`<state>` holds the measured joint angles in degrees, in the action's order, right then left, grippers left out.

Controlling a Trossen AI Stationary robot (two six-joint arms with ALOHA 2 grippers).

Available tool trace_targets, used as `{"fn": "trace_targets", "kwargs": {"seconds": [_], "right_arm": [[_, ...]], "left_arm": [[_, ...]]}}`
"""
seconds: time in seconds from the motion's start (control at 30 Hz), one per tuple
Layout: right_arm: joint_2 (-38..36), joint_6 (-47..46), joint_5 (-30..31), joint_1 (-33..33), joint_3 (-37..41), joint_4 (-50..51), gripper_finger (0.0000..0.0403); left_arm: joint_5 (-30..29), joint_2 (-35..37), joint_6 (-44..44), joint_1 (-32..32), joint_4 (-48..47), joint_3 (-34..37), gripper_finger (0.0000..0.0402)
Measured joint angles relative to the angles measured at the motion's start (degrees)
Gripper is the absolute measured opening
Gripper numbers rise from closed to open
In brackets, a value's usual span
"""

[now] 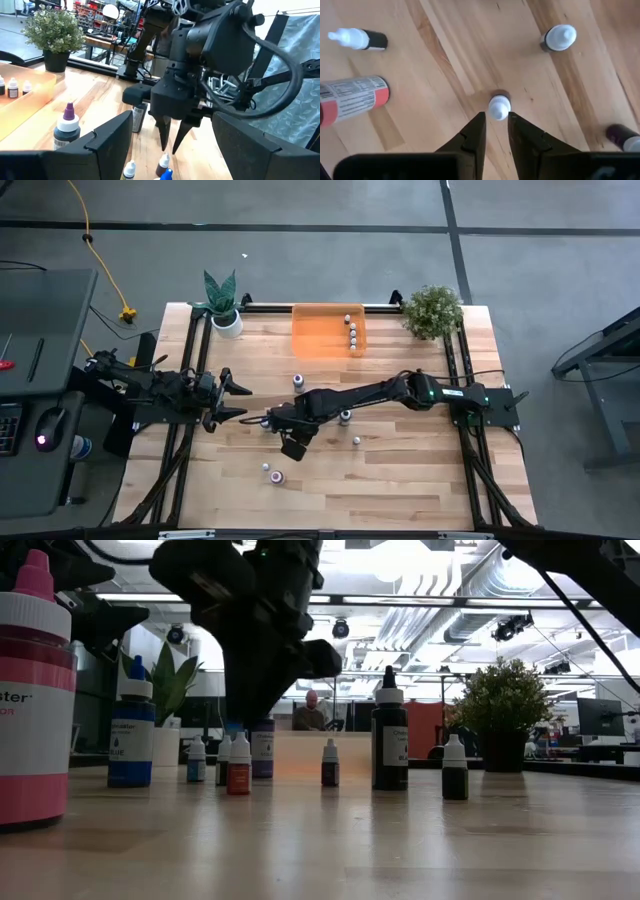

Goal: Pick & Place food coloring
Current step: Put the small pink food coloring bottle into the orange bin

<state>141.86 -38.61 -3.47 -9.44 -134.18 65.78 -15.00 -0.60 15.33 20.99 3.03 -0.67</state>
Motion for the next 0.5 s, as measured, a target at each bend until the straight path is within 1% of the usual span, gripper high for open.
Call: {"fn": "trace_targets", "kwargs": {"seconds": [0.1,0.23,0.33,0.5], "right_arm": [[0.0,0.6,-0.1,0.1,0.0,-0.2,0.0095],[0.0,3.0,2.5,0.1,0.0,-0.4,0.0145],[0.0,4.5,3.0,0.1,0.0,-0.5,0.0181],[0.0,11.2,3.2,0.0,0.0,-0.5,0.022]], "left_arm": [[0.0,0.0,0.0,0.0,0.0,0.0,0.0271],[0.0,0.0,0.0,0.0,0.0,0.0,0.0271],[0.0,0.0,0.0,0.0,0.0,0.0,0.0271],[0.0,0.0,0.0,0.0,0.0,0.0,0.0271]]}}
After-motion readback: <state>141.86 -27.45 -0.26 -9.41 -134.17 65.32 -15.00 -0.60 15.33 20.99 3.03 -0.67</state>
